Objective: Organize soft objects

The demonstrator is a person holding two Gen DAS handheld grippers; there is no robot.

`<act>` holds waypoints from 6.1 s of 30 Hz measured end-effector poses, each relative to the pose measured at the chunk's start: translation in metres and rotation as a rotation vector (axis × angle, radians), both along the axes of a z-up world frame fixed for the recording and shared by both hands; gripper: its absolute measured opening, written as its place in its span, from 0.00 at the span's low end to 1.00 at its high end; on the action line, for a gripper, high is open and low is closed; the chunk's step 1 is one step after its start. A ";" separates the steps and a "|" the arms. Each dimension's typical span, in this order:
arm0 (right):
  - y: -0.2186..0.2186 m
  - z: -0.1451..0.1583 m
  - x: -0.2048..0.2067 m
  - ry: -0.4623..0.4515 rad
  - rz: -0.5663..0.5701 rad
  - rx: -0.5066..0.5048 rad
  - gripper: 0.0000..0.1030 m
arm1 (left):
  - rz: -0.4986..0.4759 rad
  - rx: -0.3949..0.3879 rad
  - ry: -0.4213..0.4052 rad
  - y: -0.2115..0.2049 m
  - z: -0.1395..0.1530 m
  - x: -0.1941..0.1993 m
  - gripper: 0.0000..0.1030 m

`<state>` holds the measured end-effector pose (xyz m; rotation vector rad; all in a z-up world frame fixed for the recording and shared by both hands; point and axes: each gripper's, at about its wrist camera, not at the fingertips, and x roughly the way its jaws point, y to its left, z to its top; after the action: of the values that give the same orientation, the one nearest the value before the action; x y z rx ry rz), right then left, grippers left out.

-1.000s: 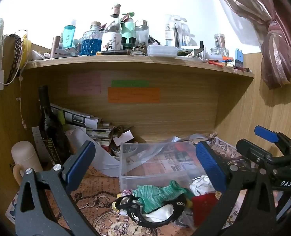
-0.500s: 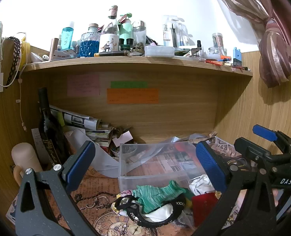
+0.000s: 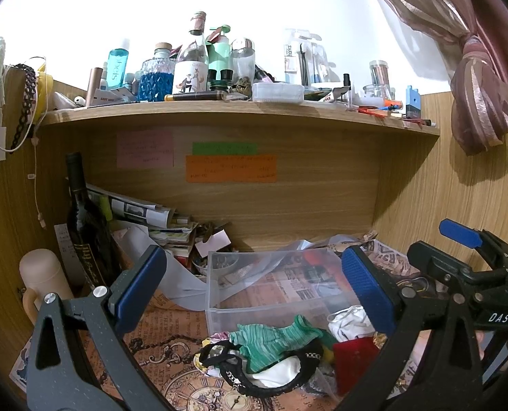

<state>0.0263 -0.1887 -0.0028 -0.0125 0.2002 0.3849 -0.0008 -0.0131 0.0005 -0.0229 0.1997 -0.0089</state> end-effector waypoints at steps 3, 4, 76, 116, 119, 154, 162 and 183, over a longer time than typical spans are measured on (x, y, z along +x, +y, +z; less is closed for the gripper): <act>0.000 0.000 -0.001 0.000 0.000 0.000 1.00 | -0.002 -0.001 0.002 0.000 0.000 0.000 1.00; 0.000 0.000 -0.001 0.001 0.000 0.000 1.00 | -0.002 -0.001 0.003 0.000 0.000 0.000 1.00; -0.028 -0.094 0.063 0.391 -0.019 -0.041 1.00 | -0.083 -0.082 0.405 0.012 -0.103 0.087 0.93; -0.039 -0.111 0.097 0.529 0.069 0.039 0.35 | -0.153 -0.086 0.627 0.013 -0.143 0.134 0.50; -0.044 -0.101 0.092 0.489 0.059 0.052 0.35 | -0.146 -0.074 0.615 0.011 -0.144 0.129 0.42; -0.046 -0.059 0.069 0.340 0.111 0.138 0.37 | -0.208 0.008 0.543 -0.046 -0.110 0.104 0.62; -0.052 -0.064 0.069 0.360 0.107 0.141 0.37 | -0.210 -0.060 0.639 -0.040 -0.132 0.137 0.44; -0.037 -0.053 0.079 0.333 0.138 0.103 0.37 | -0.179 -0.065 0.415 -0.012 -0.042 0.104 0.13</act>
<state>0.1054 -0.2256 -0.0554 0.1411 0.5102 0.5343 0.1032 -0.0252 -0.0411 -0.0715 0.6159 -0.1901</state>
